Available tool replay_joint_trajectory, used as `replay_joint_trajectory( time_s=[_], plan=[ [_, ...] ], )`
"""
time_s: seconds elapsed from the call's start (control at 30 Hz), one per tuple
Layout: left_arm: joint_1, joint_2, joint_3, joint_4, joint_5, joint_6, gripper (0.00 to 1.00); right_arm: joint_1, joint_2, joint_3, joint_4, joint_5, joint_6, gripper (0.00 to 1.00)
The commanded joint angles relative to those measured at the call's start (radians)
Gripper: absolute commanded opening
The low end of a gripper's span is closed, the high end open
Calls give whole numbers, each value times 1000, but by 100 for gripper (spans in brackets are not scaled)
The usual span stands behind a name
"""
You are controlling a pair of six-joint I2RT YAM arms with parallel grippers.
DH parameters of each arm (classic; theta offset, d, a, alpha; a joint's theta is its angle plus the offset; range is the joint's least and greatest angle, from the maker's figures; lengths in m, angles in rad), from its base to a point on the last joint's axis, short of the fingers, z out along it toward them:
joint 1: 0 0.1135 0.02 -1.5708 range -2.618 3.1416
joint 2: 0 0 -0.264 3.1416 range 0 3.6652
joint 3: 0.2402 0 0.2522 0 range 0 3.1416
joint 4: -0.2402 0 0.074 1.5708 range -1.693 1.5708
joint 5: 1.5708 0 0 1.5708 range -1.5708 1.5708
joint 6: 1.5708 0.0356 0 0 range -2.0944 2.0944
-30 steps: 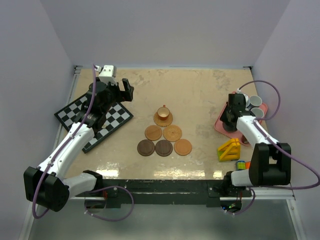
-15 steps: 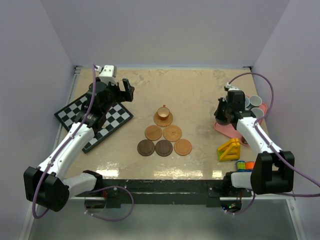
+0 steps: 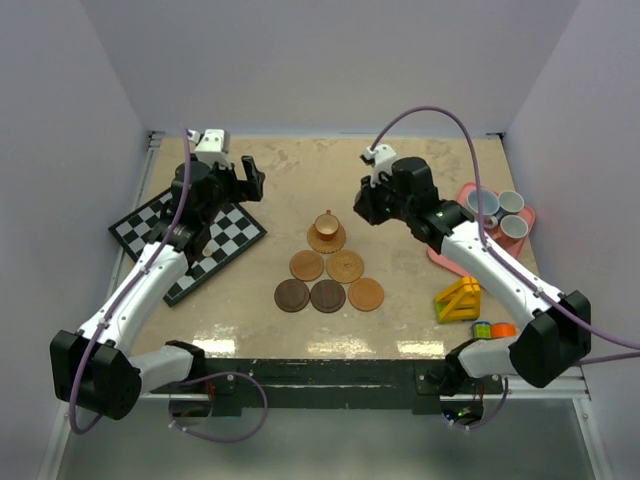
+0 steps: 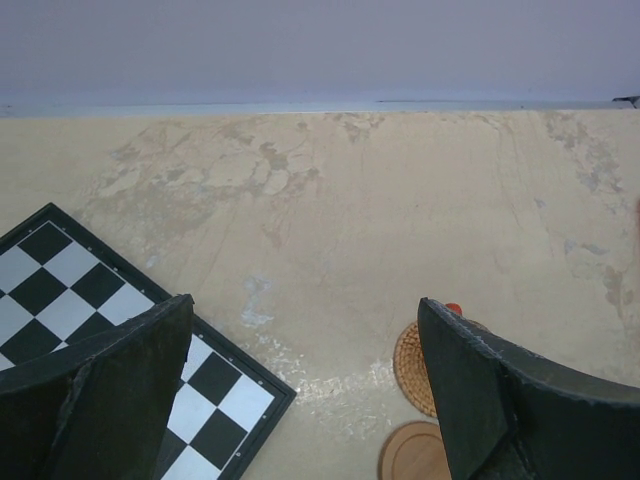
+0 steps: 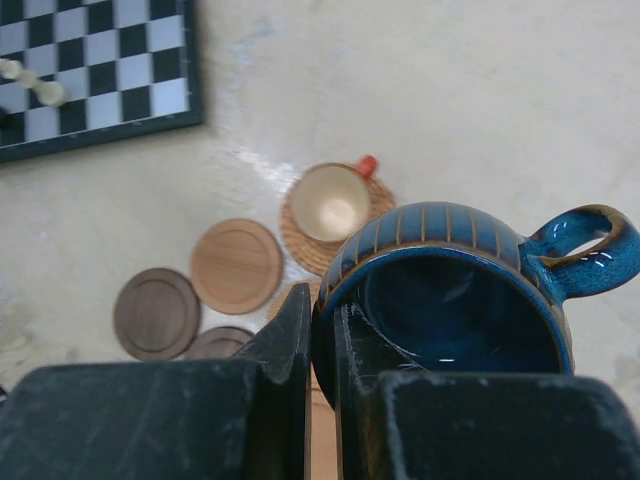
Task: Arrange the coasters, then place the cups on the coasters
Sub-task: Pick up the cup from the tray, then place the cup on the coaster.
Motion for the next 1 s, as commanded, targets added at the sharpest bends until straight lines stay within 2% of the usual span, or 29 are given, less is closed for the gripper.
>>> replay_joint_trajectory(
  time_s=[0.0,0.2,0.37,0.6,0.97],
  plan=[
    [43,8,35,29,-13,2,98,124,44,114,36,-13,22,0],
    [88,6,46,-29,-94,23,99,305,159,189,39,35,88,0],
    [171,15,38,-13,-12,-24,99,408,268,242,39,98,140,0],
    [178,12,36,-14,-31,-14,99,458,368,220,118,174,248,0],
    [178,15,32,-6,-15,-17,99,468,448,214,132,265,268,0]
  ],
)
